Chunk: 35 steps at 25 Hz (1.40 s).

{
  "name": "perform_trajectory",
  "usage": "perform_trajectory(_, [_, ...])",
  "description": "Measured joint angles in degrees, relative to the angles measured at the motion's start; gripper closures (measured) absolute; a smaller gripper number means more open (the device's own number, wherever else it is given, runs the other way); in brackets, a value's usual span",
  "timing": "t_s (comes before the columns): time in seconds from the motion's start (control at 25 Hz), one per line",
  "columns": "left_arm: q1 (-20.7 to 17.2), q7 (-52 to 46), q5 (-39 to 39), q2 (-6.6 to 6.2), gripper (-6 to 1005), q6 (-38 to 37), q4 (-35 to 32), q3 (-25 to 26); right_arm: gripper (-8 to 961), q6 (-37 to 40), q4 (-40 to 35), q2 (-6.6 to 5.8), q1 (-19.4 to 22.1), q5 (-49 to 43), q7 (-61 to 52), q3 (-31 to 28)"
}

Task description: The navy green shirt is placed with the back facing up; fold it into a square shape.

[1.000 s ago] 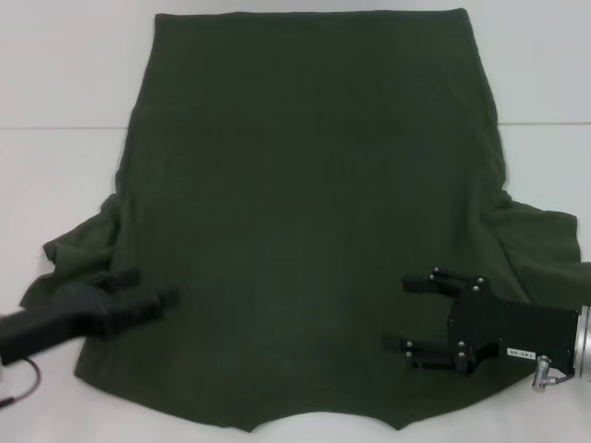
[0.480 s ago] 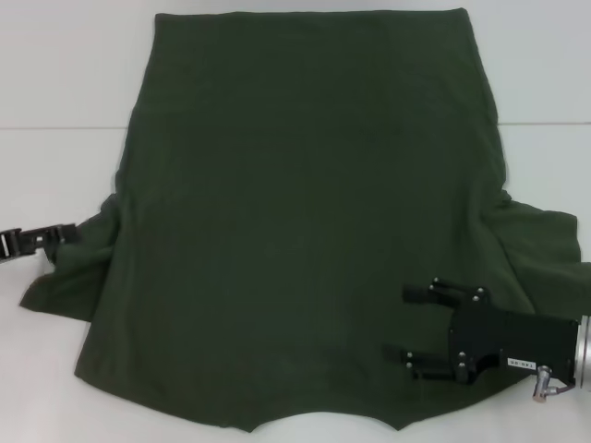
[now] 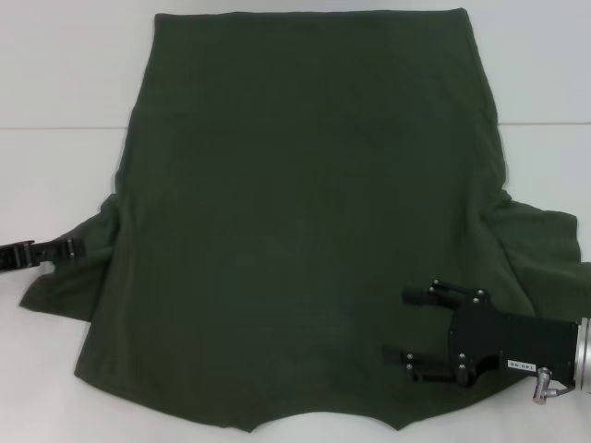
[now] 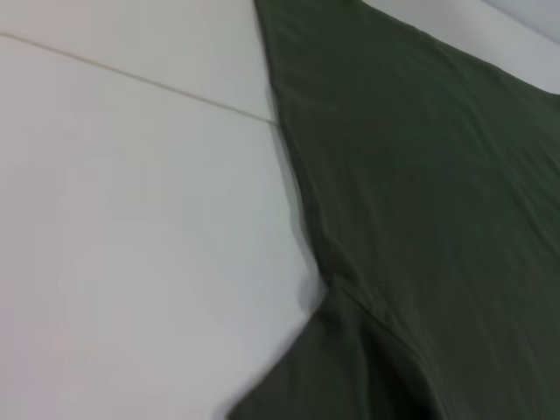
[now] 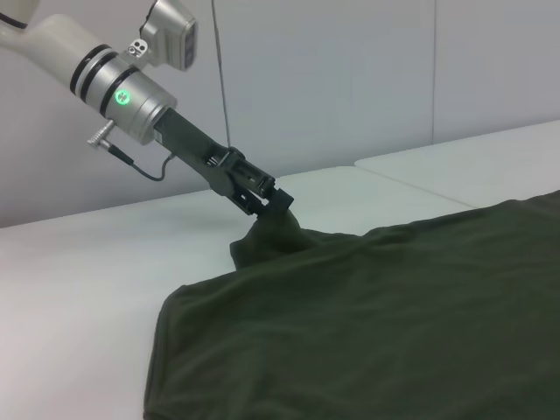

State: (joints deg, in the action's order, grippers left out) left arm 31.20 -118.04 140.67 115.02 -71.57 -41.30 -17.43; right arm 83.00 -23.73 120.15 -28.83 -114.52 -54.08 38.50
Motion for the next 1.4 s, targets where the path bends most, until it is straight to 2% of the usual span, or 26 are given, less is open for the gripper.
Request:
perform_trajectory(0.52, [0.11, -0.04, -0.14, 0.85, 162, 0.86, 0.37, -3.08, 59, -0.01, 0.0, 0.0, 0.0, 0.0, -0.06, 0.08])
perform_trajectory(0.72, [0.35, 0.04, 0.11, 1.17, 172, 0.88, 0.03, -6.73, 59, 0.05, 0.0, 0.0, 0.0, 0.0, -0.06, 0.09])
perform_trajectory(0.8, [0.11, 0.51, -0.11, 1.72, 176, 1.09, -1.19, -8.15, 59, 0.05, 0.0, 0.0, -0.01, 0.0, -0.06, 0.09])
perform_trajectory(0.96, [-1.22, 1.94, -0.85, 4.19, 184, 2.96, -5.62, -8.62, 58, 0.04, 0.06, 0.0, 0.04, 0.0, -0.06, 0.09])
perform_trajectory(1.12, [-1.35, 2.13, -0.86, 4.48, 192, 3.11, -6.08, -8.83, 58, -0.02, 0.09, 0.0, 0.07, 0.0, -0.06, 0.09])
perform_trajectory(1.4, [-1.22, 2.39, -0.61, 4.46, 434, 3.33, -5.96, -8.95, 58, -0.14, 0.09, 0.0, 0.09, -0.01, -0.06, 0.08])
